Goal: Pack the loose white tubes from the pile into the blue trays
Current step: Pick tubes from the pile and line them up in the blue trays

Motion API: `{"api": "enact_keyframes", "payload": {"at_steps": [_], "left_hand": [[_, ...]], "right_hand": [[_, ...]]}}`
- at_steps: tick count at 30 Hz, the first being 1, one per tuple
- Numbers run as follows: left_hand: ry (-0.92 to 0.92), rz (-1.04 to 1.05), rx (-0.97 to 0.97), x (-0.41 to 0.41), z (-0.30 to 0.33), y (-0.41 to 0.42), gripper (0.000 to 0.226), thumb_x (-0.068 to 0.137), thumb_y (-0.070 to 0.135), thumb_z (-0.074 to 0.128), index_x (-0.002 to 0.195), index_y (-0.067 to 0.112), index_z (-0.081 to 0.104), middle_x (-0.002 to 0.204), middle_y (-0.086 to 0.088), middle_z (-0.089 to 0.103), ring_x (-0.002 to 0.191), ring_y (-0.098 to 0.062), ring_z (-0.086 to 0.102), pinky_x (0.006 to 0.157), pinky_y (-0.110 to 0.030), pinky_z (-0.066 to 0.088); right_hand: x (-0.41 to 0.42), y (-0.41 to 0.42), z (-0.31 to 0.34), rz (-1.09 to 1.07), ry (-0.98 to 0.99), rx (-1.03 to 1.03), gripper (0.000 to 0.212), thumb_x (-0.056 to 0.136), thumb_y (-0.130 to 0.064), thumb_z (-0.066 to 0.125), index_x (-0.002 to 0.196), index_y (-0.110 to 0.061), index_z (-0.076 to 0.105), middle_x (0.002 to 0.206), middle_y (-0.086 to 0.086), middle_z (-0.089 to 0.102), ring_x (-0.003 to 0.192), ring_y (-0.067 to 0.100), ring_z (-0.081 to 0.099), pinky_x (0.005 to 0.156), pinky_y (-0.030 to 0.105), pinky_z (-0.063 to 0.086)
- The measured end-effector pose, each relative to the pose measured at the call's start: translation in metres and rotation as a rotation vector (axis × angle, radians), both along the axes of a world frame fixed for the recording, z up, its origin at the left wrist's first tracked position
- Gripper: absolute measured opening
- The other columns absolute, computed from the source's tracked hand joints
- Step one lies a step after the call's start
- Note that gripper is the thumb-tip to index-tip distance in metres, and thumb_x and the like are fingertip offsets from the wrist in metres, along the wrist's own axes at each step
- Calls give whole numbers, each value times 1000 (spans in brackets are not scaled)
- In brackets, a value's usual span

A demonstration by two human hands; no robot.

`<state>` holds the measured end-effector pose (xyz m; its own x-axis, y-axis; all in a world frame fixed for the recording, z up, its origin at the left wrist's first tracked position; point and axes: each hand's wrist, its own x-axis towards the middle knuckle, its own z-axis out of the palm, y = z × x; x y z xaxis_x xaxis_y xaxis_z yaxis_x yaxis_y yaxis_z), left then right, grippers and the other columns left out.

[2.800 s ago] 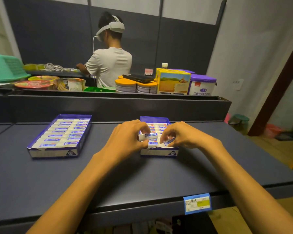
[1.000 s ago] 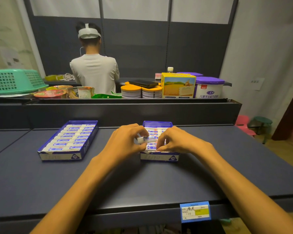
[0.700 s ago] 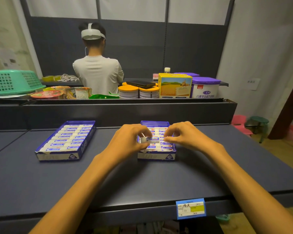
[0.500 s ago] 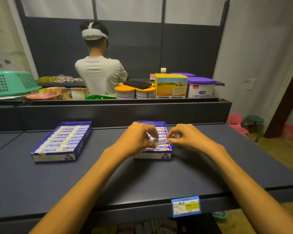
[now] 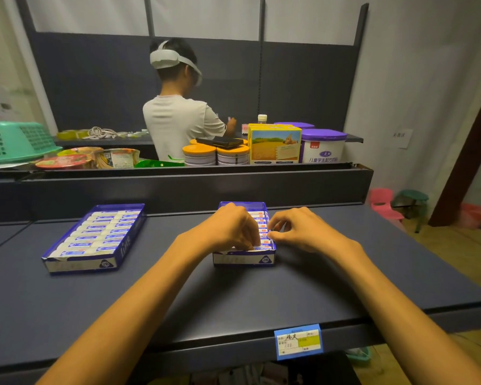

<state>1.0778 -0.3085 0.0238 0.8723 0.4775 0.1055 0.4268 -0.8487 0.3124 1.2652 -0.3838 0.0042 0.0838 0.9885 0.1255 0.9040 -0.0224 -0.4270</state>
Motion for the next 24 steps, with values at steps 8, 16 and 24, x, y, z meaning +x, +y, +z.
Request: {"api": "enact_keyframes", "payload": {"at_steps": [8,16,24], "left_hand": [[-21,-16,3,-1,0,-3,21,85,16,71,105,17,74,105,0,73,86,-5,63,72,-5,44],[-34,-40,-11,-1,1,-2,19,84,11,72,102,14,75,100,-1,74,87,-10,68,82,-22,56],[-14,-5,-50,-1,1,-2,24,85,14,71,109,15,72,106,-2,72,87,-8,64,72,-11,49]], "right_hand": [[-2,0,1,24,-37,0,23,90,-40,64,108,-25,65,109,-6,68,96,13,63,74,26,57],[-3,0,1,27,-50,0,24,90,-40,64,107,-24,65,108,-6,68,96,12,63,75,27,57],[-4,0,3,25,-53,-8,23,90,-37,64,108,-21,65,109,-3,69,96,12,63,71,23,55]]}}
